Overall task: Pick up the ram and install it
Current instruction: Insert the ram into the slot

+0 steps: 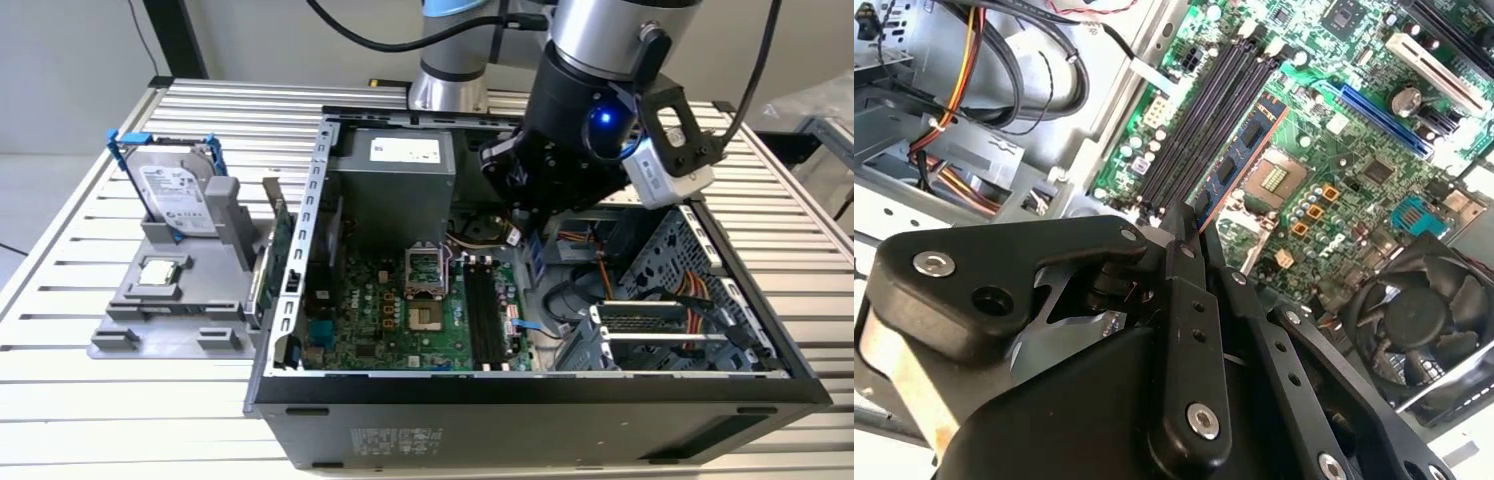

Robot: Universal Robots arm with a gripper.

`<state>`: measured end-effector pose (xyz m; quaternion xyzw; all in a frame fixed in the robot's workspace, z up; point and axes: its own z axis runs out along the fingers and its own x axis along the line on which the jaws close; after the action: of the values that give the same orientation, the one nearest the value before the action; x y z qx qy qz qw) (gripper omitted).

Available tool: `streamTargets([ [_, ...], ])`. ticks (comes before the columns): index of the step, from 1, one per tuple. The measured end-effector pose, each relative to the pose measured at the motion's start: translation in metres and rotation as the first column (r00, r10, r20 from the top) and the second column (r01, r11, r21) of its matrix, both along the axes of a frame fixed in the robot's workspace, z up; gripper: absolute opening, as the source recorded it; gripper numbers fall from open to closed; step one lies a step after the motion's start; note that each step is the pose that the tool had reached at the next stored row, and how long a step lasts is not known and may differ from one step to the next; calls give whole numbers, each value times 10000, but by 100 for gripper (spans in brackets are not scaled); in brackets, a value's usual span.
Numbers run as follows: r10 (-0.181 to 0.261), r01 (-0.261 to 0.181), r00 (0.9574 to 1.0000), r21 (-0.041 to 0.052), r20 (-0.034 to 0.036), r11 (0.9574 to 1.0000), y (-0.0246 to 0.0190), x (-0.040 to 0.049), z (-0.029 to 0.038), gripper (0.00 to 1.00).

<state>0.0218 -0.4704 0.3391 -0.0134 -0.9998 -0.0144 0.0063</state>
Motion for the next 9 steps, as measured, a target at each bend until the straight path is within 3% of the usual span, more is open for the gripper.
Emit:
streamTargets([
  [9,0,0,10000,0,0,10000,0,0,-64,0],
])
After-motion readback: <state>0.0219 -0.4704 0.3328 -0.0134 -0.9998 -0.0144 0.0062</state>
